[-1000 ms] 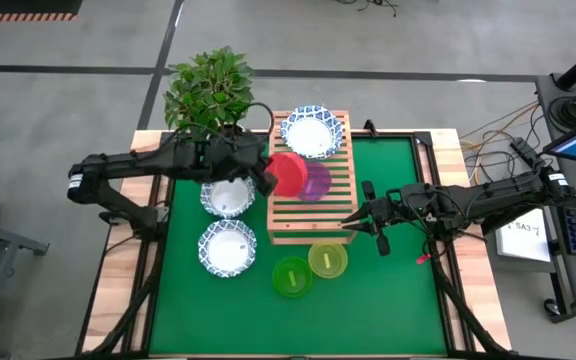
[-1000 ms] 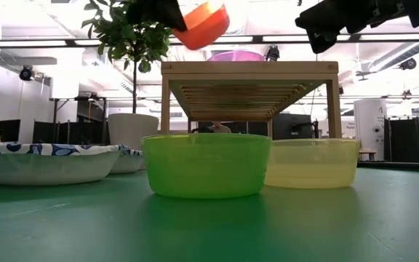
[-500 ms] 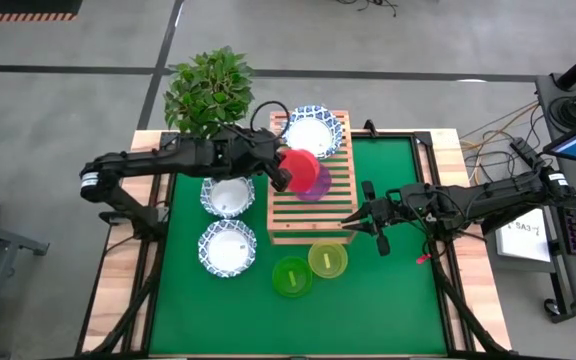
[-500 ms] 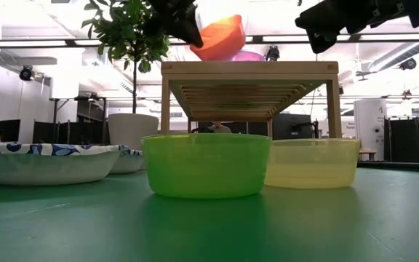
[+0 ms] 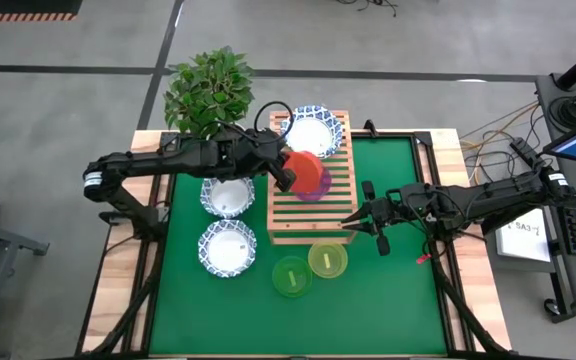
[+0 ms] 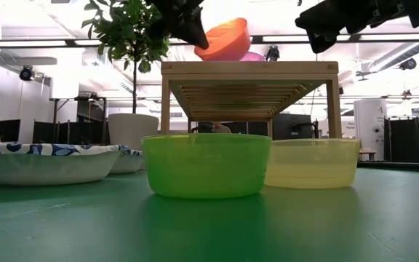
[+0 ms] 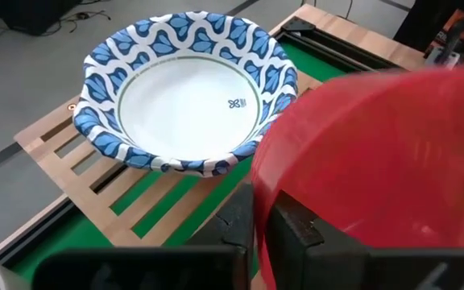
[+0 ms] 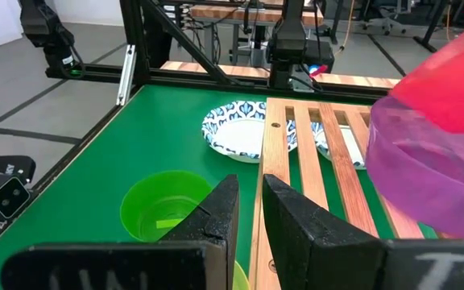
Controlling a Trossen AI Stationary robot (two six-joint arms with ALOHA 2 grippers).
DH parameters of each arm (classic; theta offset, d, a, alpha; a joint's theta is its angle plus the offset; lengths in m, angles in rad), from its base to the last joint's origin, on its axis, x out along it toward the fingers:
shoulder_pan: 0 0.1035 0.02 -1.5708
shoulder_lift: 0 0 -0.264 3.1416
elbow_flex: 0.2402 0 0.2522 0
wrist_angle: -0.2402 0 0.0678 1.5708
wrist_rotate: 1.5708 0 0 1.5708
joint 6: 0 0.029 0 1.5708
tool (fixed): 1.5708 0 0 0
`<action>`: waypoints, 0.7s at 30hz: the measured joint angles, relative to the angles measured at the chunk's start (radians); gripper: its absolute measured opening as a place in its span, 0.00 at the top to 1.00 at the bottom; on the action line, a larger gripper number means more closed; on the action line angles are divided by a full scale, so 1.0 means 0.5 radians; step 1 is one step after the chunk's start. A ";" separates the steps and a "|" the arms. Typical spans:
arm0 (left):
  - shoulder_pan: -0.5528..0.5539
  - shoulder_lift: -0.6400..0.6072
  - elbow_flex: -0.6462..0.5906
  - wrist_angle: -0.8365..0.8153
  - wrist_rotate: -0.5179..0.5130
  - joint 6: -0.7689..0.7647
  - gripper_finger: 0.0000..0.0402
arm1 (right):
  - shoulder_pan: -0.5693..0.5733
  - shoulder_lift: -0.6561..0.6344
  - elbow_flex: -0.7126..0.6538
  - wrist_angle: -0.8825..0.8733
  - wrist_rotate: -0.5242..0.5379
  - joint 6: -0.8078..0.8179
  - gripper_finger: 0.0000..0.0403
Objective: Place and stack bowls onto a shelf
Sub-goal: Stack the red bowl on top of the violet bowl on the shelf, then adjust the bottom stacked bowls on the shelf
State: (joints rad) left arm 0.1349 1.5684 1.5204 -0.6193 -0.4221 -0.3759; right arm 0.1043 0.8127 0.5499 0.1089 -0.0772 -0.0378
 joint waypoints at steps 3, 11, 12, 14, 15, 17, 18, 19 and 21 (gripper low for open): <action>0.000 0.000 0.000 0.001 0.026 0.002 0.93 | 0.000 0.000 0.000 0.000 0.000 0.000 0.88; 0.000 0.000 0.000 0.002 0.027 0.031 0.80 | 0.000 0.000 0.000 0.000 0.000 0.000 0.88; 0.000 0.000 0.002 0.001 0.027 0.044 0.79 | 0.000 0.000 0.000 0.000 0.000 0.000 0.88; -0.002 0.000 0.011 -0.001 0.028 0.067 0.78 | 0.000 0.000 0.000 0.000 0.000 -0.001 0.88; -0.005 -0.003 0.015 -0.002 0.039 0.080 0.77 | -0.001 0.000 0.000 0.000 0.001 -0.002 0.88; -0.007 -0.009 0.018 -0.004 0.100 0.141 0.76 | 0.000 0.000 0.000 0.000 0.002 -0.010 0.88; -0.008 -0.011 0.018 -0.012 0.145 0.180 0.76 | 0.000 0.000 0.000 0.000 0.002 -0.012 0.88; -0.010 -0.011 0.018 -0.031 0.193 0.228 0.76 | 0.000 0.000 0.000 0.000 0.002 -0.013 0.88; -0.023 -0.011 0.018 -0.097 0.287 0.316 0.76 | 0.000 0.000 0.000 0.000 0.002 -0.014 0.88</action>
State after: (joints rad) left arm 0.1233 1.5627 1.5295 -0.6678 -0.2788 -0.2179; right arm 0.1043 0.8127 0.5499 0.1089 -0.0761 -0.0446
